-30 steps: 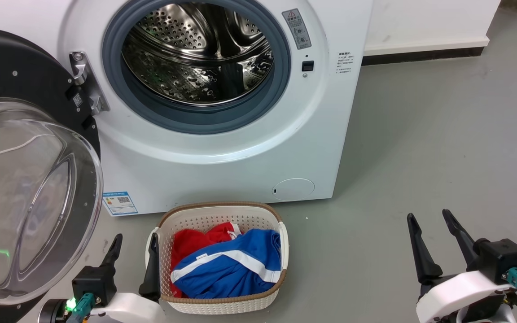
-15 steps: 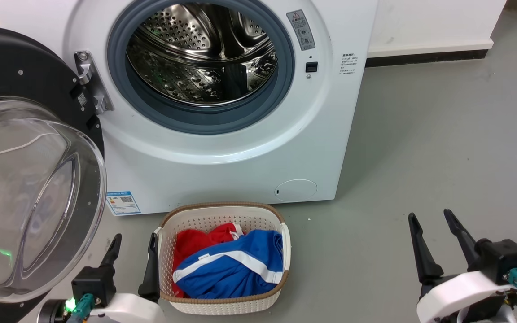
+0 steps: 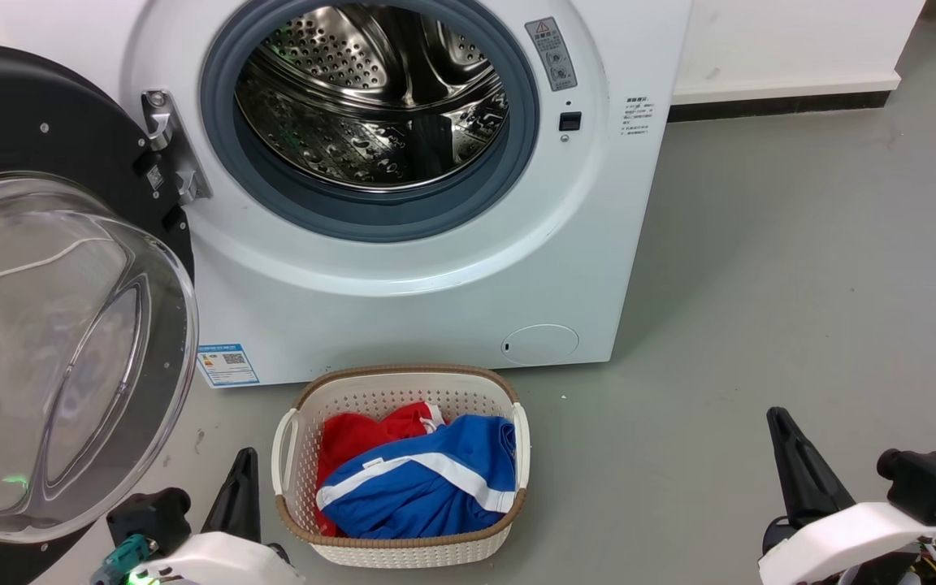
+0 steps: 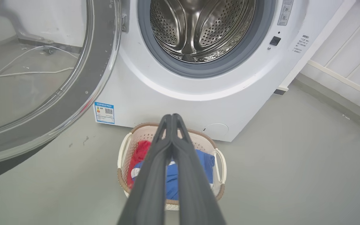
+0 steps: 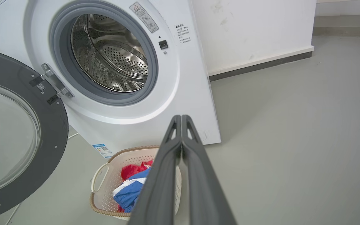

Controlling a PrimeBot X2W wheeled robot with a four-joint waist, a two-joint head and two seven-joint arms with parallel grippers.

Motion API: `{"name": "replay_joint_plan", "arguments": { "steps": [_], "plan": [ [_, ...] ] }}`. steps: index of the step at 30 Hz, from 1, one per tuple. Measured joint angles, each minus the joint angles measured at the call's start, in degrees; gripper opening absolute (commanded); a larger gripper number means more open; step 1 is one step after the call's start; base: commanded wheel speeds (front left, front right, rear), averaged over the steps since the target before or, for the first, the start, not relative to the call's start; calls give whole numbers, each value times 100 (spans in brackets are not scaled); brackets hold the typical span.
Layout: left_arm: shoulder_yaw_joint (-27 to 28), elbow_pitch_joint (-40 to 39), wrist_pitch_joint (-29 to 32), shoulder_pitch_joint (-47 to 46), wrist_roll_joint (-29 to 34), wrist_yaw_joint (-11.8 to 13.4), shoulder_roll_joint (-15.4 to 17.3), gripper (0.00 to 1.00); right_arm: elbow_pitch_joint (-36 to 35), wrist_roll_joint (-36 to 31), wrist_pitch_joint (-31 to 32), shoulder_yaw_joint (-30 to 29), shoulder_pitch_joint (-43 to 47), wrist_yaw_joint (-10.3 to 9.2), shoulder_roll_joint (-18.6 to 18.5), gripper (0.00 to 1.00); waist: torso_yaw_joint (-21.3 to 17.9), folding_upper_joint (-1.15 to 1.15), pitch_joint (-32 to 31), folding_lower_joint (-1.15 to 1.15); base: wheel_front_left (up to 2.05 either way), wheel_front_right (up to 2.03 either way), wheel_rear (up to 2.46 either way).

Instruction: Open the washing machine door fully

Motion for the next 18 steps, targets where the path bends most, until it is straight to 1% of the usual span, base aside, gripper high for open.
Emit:
{"name": "replay_joint_plan", "arguments": {
  "steps": [18],
  "plan": [
    [471,145,355,-148,-1432,-410,-272,0,257,1783,140,-104,-174,0,-4,0,75,0,13,0,0,0,0]
  ]
}}
